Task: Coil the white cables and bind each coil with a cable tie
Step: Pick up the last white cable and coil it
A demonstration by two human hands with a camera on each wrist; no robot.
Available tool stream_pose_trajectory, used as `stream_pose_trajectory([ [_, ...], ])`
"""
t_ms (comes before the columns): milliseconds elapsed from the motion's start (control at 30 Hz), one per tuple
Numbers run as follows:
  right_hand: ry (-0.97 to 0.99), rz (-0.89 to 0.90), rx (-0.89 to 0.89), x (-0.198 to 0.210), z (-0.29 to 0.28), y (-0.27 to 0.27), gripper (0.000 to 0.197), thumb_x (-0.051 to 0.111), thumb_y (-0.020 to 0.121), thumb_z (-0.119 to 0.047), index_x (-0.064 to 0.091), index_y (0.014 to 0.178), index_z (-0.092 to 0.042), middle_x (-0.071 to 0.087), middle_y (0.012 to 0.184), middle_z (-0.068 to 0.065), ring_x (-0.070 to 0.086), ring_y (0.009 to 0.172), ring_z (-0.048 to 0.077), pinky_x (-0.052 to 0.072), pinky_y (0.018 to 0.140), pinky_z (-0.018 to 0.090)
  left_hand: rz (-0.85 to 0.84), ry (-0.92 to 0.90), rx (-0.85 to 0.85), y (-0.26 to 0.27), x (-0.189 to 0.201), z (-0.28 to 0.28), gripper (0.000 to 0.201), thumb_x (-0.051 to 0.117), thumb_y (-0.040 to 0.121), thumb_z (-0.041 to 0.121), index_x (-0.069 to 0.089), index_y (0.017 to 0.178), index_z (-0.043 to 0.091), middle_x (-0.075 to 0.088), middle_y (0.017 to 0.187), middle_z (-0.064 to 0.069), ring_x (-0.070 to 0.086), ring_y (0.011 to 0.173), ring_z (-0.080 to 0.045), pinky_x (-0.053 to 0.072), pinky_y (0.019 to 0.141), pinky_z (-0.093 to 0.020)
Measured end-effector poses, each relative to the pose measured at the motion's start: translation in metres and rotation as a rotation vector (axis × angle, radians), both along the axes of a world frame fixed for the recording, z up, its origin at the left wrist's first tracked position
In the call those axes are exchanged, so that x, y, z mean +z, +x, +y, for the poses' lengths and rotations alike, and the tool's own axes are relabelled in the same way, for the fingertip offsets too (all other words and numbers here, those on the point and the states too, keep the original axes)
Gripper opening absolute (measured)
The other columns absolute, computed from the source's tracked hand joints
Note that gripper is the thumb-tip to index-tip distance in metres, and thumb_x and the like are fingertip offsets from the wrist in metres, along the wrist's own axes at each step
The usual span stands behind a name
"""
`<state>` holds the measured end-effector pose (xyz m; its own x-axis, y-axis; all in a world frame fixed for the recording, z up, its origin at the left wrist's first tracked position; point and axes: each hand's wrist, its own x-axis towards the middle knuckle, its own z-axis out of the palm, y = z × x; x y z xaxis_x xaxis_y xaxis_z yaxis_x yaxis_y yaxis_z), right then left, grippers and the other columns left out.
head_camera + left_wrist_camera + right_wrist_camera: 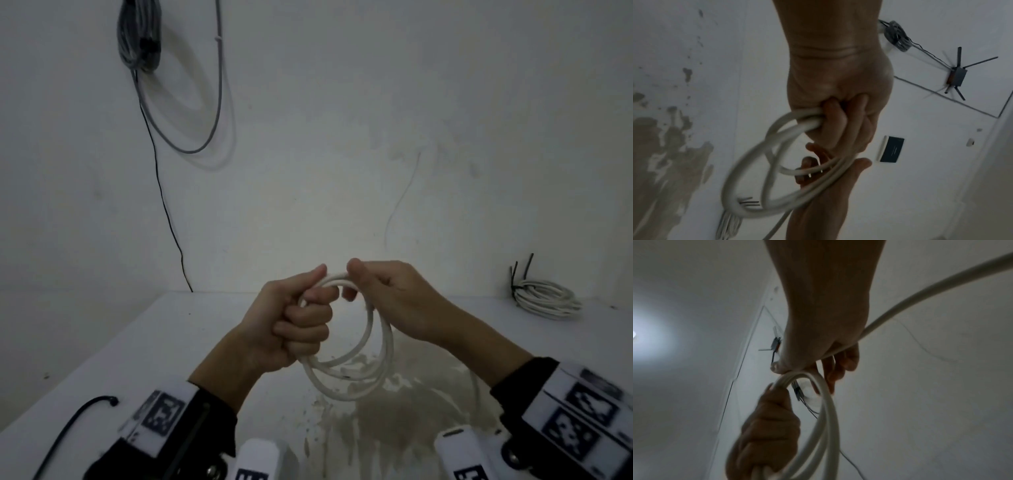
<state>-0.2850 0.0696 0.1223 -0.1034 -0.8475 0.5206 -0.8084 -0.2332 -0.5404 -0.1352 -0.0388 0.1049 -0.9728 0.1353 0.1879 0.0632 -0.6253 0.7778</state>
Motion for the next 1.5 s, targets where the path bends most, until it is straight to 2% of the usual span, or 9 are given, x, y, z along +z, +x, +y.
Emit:
stream_pose_trajectory([
  [133, 0.352, -0.53, 0.244, 0.007, 0.008, 0.008, 0.061, 0.032, 0.084, -0.057, 0.063, 0.083, -0.005, 0.069, 0.072, 0.011, 0.066, 0.064, 0.022, 0.055, 0.067, 0.029, 0.059, 0.117, 0.068, 0.0, -0.005, -0.003, 0.037, 0.036, 0.1, 0.028, 0.049, 0.075, 0.005, 0.034, 0.051, 0.0, 0.034, 0.041, -0.013, 0.013, 0.038, -0.019],
  [300, 0.33, -0.893, 0.403, 0.003, 0.012, 0.007, 0.039, 0.04, 0.088, -0.038, 0.055, 0.089, -0.002, 0.05, 0.054, 0.004, 0.061, 0.057, 0.023, 0.05, 0.083, 0.047, 0.121, 0.143, 0.195, 0.005, -0.008, -0.013, 0.038, 0.034, 0.1, 0.03, 0.051, 0.077, 0.004, 0.035, 0.052, 0.0, 0.035, 0.043, -0.012, 0.018, 0.039, -0.021],
  [367, 0.272, -0.987, 0.384, 0.002, 0.011, 0.009, 0.035, 0.04, 0.092, -0.034, 0.053, 0.086, -0.002, 0.036, 0.05, 0.0, 0.048, 0.044, 0.016, 0.056, 0.071, 0.041, 0.114, 0.145, 0.219, 0.004, -0.006, -0.012, 0.039, 0.038, 0.098, 0.033, 0.051, 0.074, 0.006, 0.033, 0.05, 0.001, 0.032, 0.042, -0.012, 0.024, 0.041, -0.023],
  [533, 0.132, -0.83, 0.097, 0.002, 0.007, 0.013, 0.036, 0.041, 0.099, -0.031, 0.052, 0.076, -0.005, 0.027, 0.045, -0.004, 0.024, 0.037, 0.01, 0.038, 0.043, 0.023, -0.043, -0.103, 0.527, -0.002, 0.0, 0.003, 0.047, 0.045, 0.087, 0.049, 0.035, 0.055, 0.016, 0.023, 0.037, 0.006, 0.024, 0.032, -0.008, 0.03, 0.038, -0.021],
  [733, 0.15, -0.781, 0.092, 0.005, 0.006, 0.014, 0.034, 0.036, 0.101, -0.029, 0.055, 0.085, -0.005, 0.029, 0.047, -0.001, 0.024, 0.034, 0.012, 0.04, 0.041, 0.024, -0.11, -0.175, 0.517, -0.003, 0.003, 0.008, 0.041, 0.041, 0.085, 0.041, 0.036, 0.051, 0.018, 0.023, 0.033, 0.008, 0.014, 0.031, -0.008, 0.026, 0.033, -0.019],
  [967, 0.155, -0.634, 0.048, 0.003, 0.005, 0.013, 0.032, 0.042, 0.099, -0.027, 0.061, 0.083, -0.008, 0.027, 0.051, -0.001, 0.019, 0.038, 0.009, 0.019, 0.039, 0.015, -0.099, -0.134, 0.482, -0.006, -0.004, 0.014, 0.039, 0.027, 0.081, 0.032, 0.038, 0.048, 0.015, 0.025, 0.032, 0.004, 0.016, 0.03, -0.01, 0.019, 0.041, -0.021],
  [1233, 0.056, -0.657, -0.046, -0.001, 0.0, 0.012, 0.022, 0.054, 0.094, -0.027, 0.069, 0.089, -0.012, 0.047, 0.051, 0.001, 0.035, 0.039, 0.011, 0.033, 0.04, 0.021, -0.103, -0.084, 0.731, -0.014, -0.001, 0.019, 0.047, 0.05, 0.078, 0.044, 0.029, 0.044, 0.021, 0.019, 0.032, 0.008, 0.014, 0.026, -0.006, 0.011, 0.035, -0.016],
  [1367, 0.104, -0.741, 0.05, -0.008, 0.009, 0.005, 0.019, 0.046, 0.097, -0.017, 0.062, 0.107, -0.015, 0.07, 0.085, 0.012, 0.069, 0.07, 0.022, 0.056, 0.064, 0.031, 0.081, 0.165, 0.836, -0.005, 0.008, 0.006, 0.054, 0.041, 0.088, 0.041, 0.032, 0.039, 0.021, 0.011, 0.031, 0.008, 0.005, 0.029, -0.008, 0.008, 0.032, -0.015],
  [1500, 0.111, -0.668, 0.029, -0.023, 0.018, 0.002, 0.024, 0.049, 0.095, -0.009, 0.059, 0.115, -0.018, 0.069, 0.077, 0.008, 0.059, 0.053, 0.02, 0.048, 0.051, 0.03, 0.238, 0.306, 0.952, 0.009, 0.019, -0.012, 0.064, 0.028, 0.098, 0.04, 0.034, 0.037, 0.02, 0.004, 0.042, 0.006, 0.002, 0.038, -0.012, 0.012, 0.03, -0.017],
])
